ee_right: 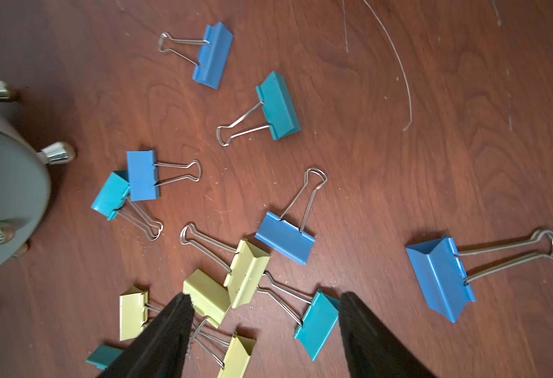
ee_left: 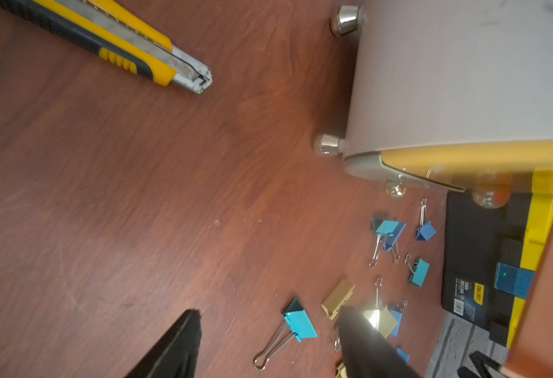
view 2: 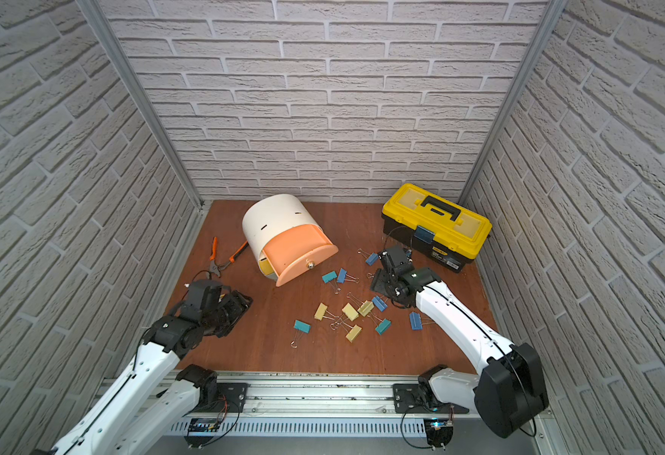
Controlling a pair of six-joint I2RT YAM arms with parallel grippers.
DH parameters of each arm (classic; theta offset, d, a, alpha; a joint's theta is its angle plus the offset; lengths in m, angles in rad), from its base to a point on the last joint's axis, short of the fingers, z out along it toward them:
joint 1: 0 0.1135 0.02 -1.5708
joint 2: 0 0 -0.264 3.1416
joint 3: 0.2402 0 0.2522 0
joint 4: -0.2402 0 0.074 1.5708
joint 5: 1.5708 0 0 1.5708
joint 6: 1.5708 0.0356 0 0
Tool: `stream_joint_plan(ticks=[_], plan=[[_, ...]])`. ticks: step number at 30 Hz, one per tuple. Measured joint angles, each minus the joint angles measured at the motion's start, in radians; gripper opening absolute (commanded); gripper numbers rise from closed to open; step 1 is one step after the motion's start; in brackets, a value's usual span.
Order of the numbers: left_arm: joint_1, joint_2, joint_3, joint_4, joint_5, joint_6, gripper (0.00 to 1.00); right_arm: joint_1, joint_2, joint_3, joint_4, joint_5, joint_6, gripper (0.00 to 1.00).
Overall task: Put the binder clips in the drawer according to color
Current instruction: Pick up the binder clip at the center of the board.
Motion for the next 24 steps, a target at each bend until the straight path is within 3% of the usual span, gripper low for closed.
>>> stream_joint_plan(ticks=[4,15,24], plan=[[-0.042,-0.024,-0.006,0.0,-0.031,-0.029,0.71,-0.003,0.074,0.009,-0.008,-0.007,0.078,0.74],[-0.053,-0.039,-0.007,0.0,-0.082,-0.053,0.73,-0.016,0.279,0.112,-0.085,-0.043,0.284,0.75],[-0.053,-0.039,-0.007,0.0,-0.1,-0.055,0.73,-0.028,0.361,0.112,-0.078,-0.083,0.368,0.74]])
